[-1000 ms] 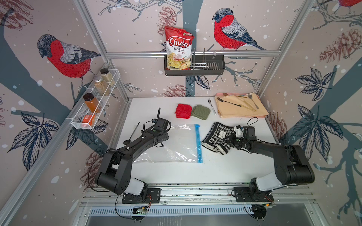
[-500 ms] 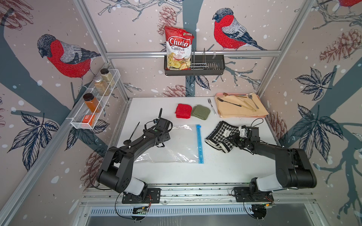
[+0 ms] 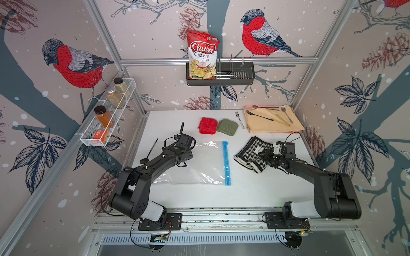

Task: Take the scarf out of the vacuum bag
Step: Place the scarf at the center of the board.

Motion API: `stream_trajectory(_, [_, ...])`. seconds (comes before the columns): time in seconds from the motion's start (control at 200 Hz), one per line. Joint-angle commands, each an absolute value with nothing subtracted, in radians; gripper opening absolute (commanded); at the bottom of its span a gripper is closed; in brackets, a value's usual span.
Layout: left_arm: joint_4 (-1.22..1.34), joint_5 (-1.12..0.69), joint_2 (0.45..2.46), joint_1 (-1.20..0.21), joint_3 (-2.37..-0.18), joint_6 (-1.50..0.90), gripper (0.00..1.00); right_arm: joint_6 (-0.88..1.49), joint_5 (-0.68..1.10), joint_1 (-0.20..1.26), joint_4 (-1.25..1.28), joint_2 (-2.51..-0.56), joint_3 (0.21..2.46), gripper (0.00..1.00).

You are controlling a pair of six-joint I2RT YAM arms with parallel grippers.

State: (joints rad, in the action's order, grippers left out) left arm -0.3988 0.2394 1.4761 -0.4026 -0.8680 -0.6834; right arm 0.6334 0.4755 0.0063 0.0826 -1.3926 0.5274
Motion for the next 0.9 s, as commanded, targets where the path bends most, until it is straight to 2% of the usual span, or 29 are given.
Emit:
stream_trajectory(0.0, [-0.382,0.252,1.474,-0.404,-0.867,-0.691,0.1,0.621,0.419,0.003,0.03,-1.344,0.542,0.55])
stream_trajectory(0.06, [-0.382,0.251,1.473,-0.404,-0.867,-0.691,0.1,0.614,0.39,0.003,-0.005,-1.313,0.553,0.72])
stream_trajectory(0.115, [-0.382,0.25,1.473,-0.404,-0.866,-0.691,0.11,0.604,0.362,0.0,-0.045,-1.287,0.568,0.78])
stream_trajectory(0.285, [-0.375,0.244,1.479,-0.405,-0.871,-0.688,0.1,0.582,0.25,-0.015,-0.153,-1.207,0.607,0.83])
stream_trajectory(0.44, [-0.373,0.244,1.477,-0.405,-0.875,-0.688,0.11,0.574,0.013,-0.015,-0.325,-1.183,0.683,0.88])
stream_trajectory(0.525, [-0.377,0.244,1.479,-0.406,-0.879,-0.686,0.1,0.556,-0.036,-0.014,-0.345,-1.152,0.699,0.88])
stream_trajectory(0.59, [-0.375,0.244,1.478,-0.406,-0.879,-0.685,0.1,0.528,0.051,-0.015,-0.278,-1.108,0.679,0.87])
stream_trajectory(0.74, [-0.375,0.247,1.475,-0.406,-0.88,-0.687,0.11,0.535,0.426,0.001,-0.059,-1.083,0.608,0.82])
stream_trajectory(0.841, [-0.378,0.25,1.468,-0.406,-0.88,-0.687,0.1,0.525,0.587,0.023,0.002,-1.11,0.607,0.68])
stream_trajectory(0.896, [-0.381,0.254,1.467,-0.407,-0.882,-0.688,0.11,0.542,0.652,0.032,0.052,-1.117,0.595,0.56])
